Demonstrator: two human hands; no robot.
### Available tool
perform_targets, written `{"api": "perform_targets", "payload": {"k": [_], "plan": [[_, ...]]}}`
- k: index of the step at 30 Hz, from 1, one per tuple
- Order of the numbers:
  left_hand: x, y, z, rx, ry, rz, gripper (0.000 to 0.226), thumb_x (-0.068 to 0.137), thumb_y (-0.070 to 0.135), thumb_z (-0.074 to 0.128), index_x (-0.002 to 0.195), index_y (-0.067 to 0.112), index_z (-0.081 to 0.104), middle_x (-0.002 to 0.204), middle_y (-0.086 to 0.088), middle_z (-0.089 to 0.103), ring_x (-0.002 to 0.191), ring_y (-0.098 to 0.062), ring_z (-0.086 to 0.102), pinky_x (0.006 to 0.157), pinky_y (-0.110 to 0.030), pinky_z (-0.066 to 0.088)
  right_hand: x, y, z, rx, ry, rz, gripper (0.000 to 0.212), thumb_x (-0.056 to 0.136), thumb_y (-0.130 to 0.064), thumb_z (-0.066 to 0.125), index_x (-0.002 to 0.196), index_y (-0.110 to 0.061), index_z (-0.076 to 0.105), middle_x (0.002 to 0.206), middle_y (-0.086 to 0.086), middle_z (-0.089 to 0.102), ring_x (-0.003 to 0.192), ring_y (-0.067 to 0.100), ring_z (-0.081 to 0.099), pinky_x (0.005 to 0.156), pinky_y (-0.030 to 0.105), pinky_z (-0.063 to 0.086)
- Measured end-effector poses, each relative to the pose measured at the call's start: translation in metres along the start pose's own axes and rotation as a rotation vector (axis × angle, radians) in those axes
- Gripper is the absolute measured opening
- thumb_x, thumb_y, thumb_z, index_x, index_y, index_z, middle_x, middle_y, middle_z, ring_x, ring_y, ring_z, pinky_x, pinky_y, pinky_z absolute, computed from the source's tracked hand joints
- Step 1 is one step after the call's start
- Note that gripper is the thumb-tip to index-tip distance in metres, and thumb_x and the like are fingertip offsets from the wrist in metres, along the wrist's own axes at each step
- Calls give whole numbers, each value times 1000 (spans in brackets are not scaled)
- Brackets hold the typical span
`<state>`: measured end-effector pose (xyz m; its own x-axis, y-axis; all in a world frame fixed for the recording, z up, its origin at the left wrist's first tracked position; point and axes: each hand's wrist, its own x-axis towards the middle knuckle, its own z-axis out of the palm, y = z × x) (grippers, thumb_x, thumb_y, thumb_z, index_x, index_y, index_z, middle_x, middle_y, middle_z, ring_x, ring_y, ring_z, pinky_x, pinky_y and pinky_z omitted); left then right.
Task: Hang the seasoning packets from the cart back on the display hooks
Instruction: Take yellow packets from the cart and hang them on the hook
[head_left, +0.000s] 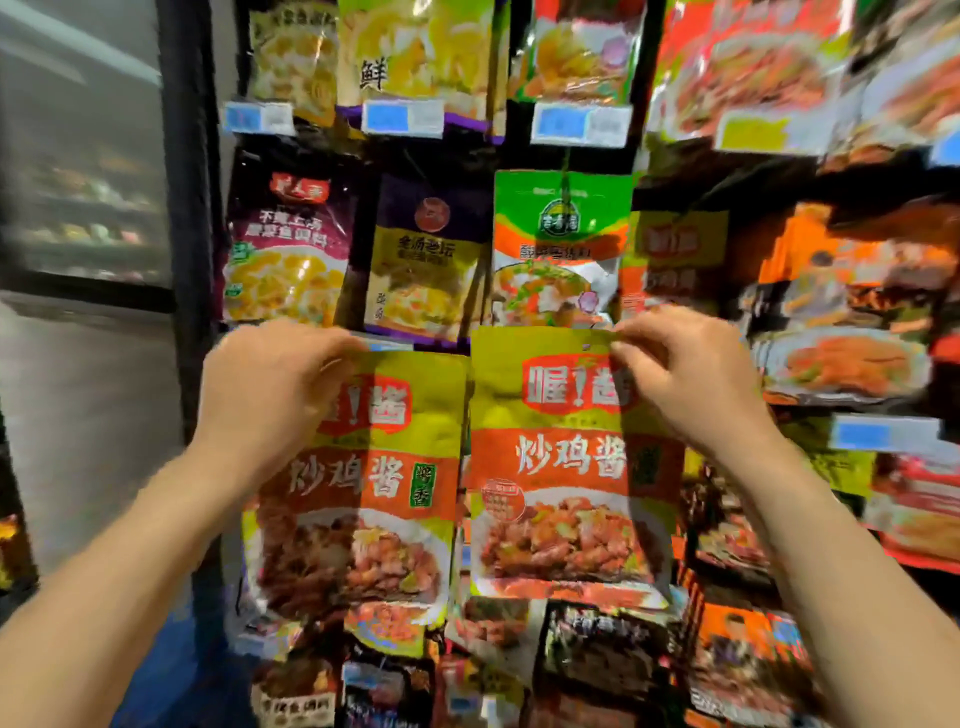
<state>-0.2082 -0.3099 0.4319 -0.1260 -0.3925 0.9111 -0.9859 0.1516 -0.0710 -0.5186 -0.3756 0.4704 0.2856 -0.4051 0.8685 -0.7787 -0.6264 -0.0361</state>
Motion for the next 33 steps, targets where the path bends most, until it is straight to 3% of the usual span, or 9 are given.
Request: {"api": "perform_targets", "payload": {"k": [6, 12, 16, 20, 23, 26, 30, 33], "plan": [[55, 69, 35, -229, 83, 70, 21, 82, 30, 57, 95, 21, 71, 85, -5, 71, 76, -32, 62, 60, -37, 45, -6, 63, -70, -120, 74, 58, 27, 79, -29, 55, 90, -11, 71, 94, 9, 71, 90, 27, 65, 76, 29, 43], [89, 134, 67, -438, 153, -1, 23, 77, 23, 58, 95, 18, 72, 91, -8, 72, 83, -31, 65, 69, -43, 52, -3, 116, -121, -155, 139, 119, 11, 82, -20, 66, 91, -15, 71, 93, 6, 72, 89, 26, 66, 78, 36, 50], [113, 167, 80, -567, 184, -52, 24, 74, 3, 70, 94, 17, 73, 93, -5, 72, 87, -24, 65, 77, -40, 53, 20, 139, -145, -115, 220, 113, 13, 80, -20, 67, 93, -22, 63, 85, 5, 69, 78, 28, 64, 73, 41, 51], [136, 178, 86, -516, 200, -71, 29, 73, -2, 71, 92, 20, 74, 93, -1, 72, 88, -21, 66, 79, -31, 51, 53, 155, -151, -106, 290, 110, 14, 78, -19, 70, 87, -17, 60, 77, -1, 59, 78, 28, 61, 70, 37, 46], [146, 176, 86, -466, 200, -53, 29, 72, 0, 72, 90, 22, 74, 91, -1, 72, 86, -24, 65, 76, -41, 53, 77, 162, -140, -79, 306, 160, 27, 76, -20, 71, 88, -16, 47, 75, -5, 53, 78, 26, 58, 68, 41, 47], [153, 173, 89, -360, 222, 21, 21, 74, 12, 65, 89, 23, 74, 86, -1, 73, 78, -27, 63, 67, -40, 49, 101, 172, -122, 28, 320, 269, 37, 74, -19, 74, 90, -14, 41, 70, -9, 44, 74, 24, 52, 63, 38, 42], [166, 154, 92, -308, 233, 60, 21, 76, 25, 58, 89, 23, 74, 84, 1, 73, 73, -25, 62, 65, -41, 48, 129, 182, -99, 214, 344, 421, 49, 68, -26, 80, 94, -14, 41, 88, 4, 55, 82, 26, 54, 71, 41, 44], [174, 140, 93, -256, 277, 105, 23, 80, 32, 57, 89, 21, 75, 83, -1, 73, 70, -26, 63, 61, -44, 49, 144, 190, -76, 237, 319, 483, 50, 69, -27, 81, 93, -16, 38, 95, 4, 52, 90, 26, 53, 73, 37, 42]]}}
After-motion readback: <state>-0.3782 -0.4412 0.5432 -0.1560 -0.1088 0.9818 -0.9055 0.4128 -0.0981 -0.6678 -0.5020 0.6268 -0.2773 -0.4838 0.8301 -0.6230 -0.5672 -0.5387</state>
